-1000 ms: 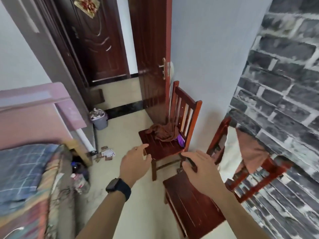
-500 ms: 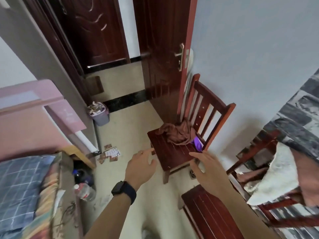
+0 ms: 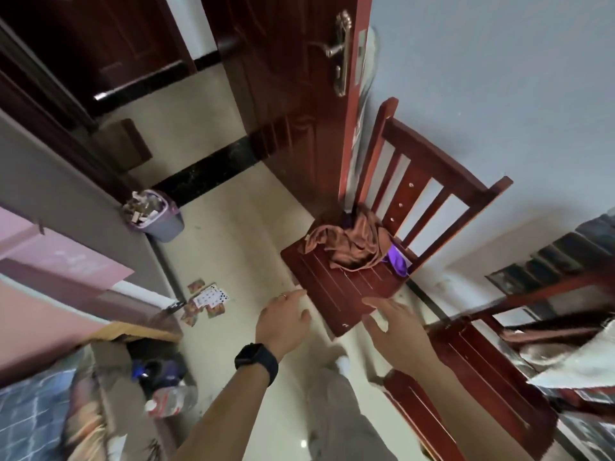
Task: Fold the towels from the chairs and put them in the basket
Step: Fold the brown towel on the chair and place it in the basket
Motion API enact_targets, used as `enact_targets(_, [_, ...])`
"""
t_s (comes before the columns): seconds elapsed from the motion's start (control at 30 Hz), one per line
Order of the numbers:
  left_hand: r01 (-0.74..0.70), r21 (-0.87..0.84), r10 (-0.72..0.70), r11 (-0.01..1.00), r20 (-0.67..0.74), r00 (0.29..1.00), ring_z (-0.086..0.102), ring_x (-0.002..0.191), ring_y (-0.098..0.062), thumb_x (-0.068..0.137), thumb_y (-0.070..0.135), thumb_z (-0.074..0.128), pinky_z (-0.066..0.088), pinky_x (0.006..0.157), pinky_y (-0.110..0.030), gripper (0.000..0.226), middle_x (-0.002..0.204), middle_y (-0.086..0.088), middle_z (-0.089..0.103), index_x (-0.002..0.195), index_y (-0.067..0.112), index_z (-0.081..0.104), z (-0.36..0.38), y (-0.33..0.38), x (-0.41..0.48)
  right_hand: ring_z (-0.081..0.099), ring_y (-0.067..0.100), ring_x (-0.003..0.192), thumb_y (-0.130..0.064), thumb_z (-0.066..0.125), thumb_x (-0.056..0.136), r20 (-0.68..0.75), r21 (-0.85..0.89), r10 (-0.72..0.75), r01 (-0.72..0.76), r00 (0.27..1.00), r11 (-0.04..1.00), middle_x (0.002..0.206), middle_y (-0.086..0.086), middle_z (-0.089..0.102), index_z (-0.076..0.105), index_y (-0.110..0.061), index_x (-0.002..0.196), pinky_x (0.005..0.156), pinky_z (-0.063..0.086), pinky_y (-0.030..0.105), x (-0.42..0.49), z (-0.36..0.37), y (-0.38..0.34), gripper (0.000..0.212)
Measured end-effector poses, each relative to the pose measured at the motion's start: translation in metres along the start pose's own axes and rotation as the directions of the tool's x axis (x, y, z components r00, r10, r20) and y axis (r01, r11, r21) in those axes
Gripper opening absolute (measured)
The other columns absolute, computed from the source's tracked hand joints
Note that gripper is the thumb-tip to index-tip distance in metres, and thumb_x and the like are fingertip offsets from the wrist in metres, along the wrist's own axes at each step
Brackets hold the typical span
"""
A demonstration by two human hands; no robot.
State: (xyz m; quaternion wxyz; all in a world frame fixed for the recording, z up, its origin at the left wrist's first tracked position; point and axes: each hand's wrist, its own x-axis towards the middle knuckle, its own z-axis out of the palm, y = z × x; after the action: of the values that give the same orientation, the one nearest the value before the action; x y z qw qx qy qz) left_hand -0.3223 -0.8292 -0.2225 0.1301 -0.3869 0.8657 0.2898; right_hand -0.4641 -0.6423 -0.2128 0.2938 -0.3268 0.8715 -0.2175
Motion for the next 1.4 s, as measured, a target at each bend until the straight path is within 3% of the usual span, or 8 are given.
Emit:
enact_targets(0.3, [-0.066,0.091,0.050,0.994,0.165,0.985,0.045,0.132,-0.021,0.095,0.031,0.048,0.043,0.105,-0.040,0.051,0.144,0.003,0.051,0.145,0.025,0.043,0.013,-0.021,0.130,0.061,0.019,0.119,-0.036,0.055,0.098,0.205,0.173,0.327,-0.363,0.922,0.916,0.133,-0.002,0.064,0.054,-0.026,0.137,0.100,0.045,0.031,0.136,0.046,0.015,0.040])
enact_targets(0.43, [-0.138,0.177,0.094,0.975,0.237,0.967,0.034,0.142,-0.017,0.095,0.036,0.048,0.033,0.115,-0.038,0.054,0.154,0.003,0.041,0.148,0.026,0.038,0.045,-0.045,0.197,0.063,0.019,0.107,-0.036,0.060,0.097,0.266,0.374,0.524,-0.588,0.809,0.717,0.125,0.000,0.067,0.055,-0.018,0.134,0.078,0.049,0.018,0.203,0.082,0.036,0.042])
enact_targets(0.53, [-0.186,0.255,0.103,0.949,0.307,0.946,0.025,0.147,-0.021,0.096,0.037,0.047,0.027,0.118,-0.043,0.058,0.161,-0.001,0.028,0.151,0.028,0.031,0.079,-0.064,0.255,0.067,0.027,0.098,-0.057,0.070,0.080,0.291,0.491,0.648,-0.691,0.704,0.530,0.114,0.002,0.071,0.059,-0.022,0.129,0.088,0.055,0.037,0.260,0.128,0.076,0.061])
enact_targets(0.73, [-0.426,0.380,0.224,0.821,0.471,0.853,0.009,0.151,-0.032,0.096,0.041,0.045,0.016,0.121,-0.053,0.068,0.166,-0.005,0.008,0.156,0.032,0.014,0.152,-0.101,0.360,0.071,0.027,0.092,-0.068,0.070,0.065,0.269,0.721,0.806,-0.665,0.527,0.194,0.105,0.005,0.070,0.054,-0.016,0.119,0.088,0.058,0.050,0.346,0.190,0.127,0.077])
enact_targets(0.9, [-0.493,0.396,0.158,0.775,0.634,0.757,0.003,0.153,-0.026,0.097,0.044,0.045,0.011,0.121,-0.053,0.066,0.167,0.005,-0.005,0.156,0.033,0.018,0.169,-0.130,0.397,0.070,0.020,0.073,-0.037,0.069,0.085,0.243,0.846,0.853,-0.531,0.461,0.045,0.091,0.005,0.074,0.067,-0.022,0.107,0.066,0.056,0.034,0.380,0.203,0.134,0.027])
enact_targets(1.17, [-0.394,0.201,0.238,0.897,0.533,0.812,0.048,0.132,-0.021,0.096,0.032,0.049,0.042,0.106,-0.036,0.045,0.148,0.002,0.049,0.141,0.025,0.050,0.073,-0.118,0.414,0.067,0.020,0.078,-0.032,0.064,0.084,0.011,0.823,0.921,-0.526,0.389,0.212,0.087,-0.002,0.069,0.060,-0.025,0.091,0.076,0.057,0.041,0.353,0.140,0.080,0.010])
enact_targets(1.27, [-0.444,0.175,0.315,0.878,0.487,0.815,0.052,0.128,-0.022,0.092,0.033,0.050,0.045,0.104,-0.040,0.046,0.143,0.001,0.054,0.138,0.025,0.053,0.049,-0.116,0.410,0.060,0.018,0.070,-0.037,0.065,0.088,0.114,0.754,0.908,-0.631,0.404,0.186,0.079,-0.005,0.063,0.064,-0.022,0.104,0.071,0.054,0.038,0.340,0.139,0.067,0.023])
enact_targets(1.4, [-0.473,0.198,0.323,0.858,0.508,0.799,0.046,0.135,-0.020,0.092,0.036,0.050,0.043,0.107,-0.038,0.052,0.152,0.003,0.043,0.143,0.027,0.047,0.068,-0.137,0.405,0.063,0.021,0.080,-0.048,0.074,0.082,0.371,0.730,0.868,-0.681,0.330,-0.053,0.094,0.006,0.067,0.066,-0.011,0.111,0.072,0.057,0.037,0.346,0.181,0.076,0.048])
